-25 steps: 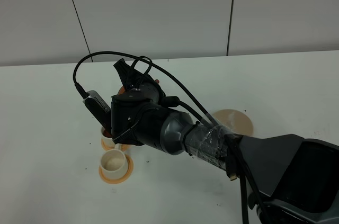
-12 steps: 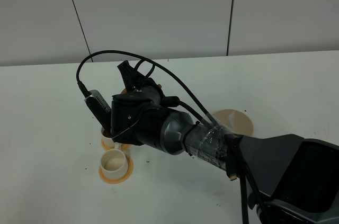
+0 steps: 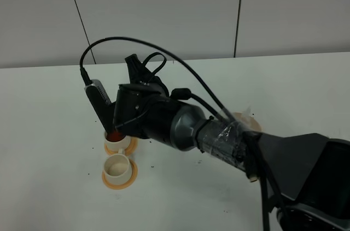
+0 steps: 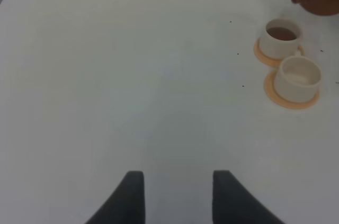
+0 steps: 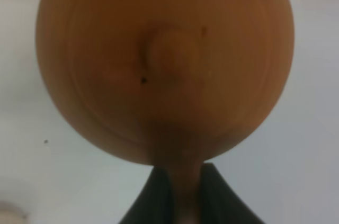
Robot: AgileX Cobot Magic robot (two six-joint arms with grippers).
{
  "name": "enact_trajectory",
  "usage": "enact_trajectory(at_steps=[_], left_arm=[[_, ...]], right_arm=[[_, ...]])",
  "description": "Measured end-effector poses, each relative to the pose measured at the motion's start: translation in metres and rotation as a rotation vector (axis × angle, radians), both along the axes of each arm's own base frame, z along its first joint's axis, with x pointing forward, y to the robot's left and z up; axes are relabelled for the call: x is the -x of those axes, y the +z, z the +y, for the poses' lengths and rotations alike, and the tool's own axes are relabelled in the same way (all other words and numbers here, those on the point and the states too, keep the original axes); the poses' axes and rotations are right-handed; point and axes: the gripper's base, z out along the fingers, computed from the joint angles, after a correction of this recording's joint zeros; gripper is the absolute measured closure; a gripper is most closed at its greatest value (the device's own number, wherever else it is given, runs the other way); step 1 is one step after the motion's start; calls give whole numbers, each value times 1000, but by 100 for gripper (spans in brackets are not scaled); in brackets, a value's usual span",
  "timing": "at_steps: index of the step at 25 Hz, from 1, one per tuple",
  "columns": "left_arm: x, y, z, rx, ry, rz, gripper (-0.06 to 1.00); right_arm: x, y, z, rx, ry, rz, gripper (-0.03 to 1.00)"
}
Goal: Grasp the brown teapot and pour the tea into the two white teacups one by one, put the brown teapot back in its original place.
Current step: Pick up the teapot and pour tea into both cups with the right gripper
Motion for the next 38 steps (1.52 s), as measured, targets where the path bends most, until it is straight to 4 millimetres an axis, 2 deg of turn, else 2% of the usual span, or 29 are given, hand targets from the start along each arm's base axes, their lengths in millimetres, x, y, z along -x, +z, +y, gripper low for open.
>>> enact_trajectory(at_steps=[10,20,32,38], left_arm=[[0,0,0,0,0,0,57],[0,0,0,1,0,0,57],[0,0,0,0,0,0,57],[0,0,0,0,0,0,57]], right_arm=[[-18,10,-29,-135,-184,199,88],[-24,22,-44,-270,-282,424,88],[-19,20,-41,-326,-236,558,88],[-21,-2,-40,-274,-244,592,88]])
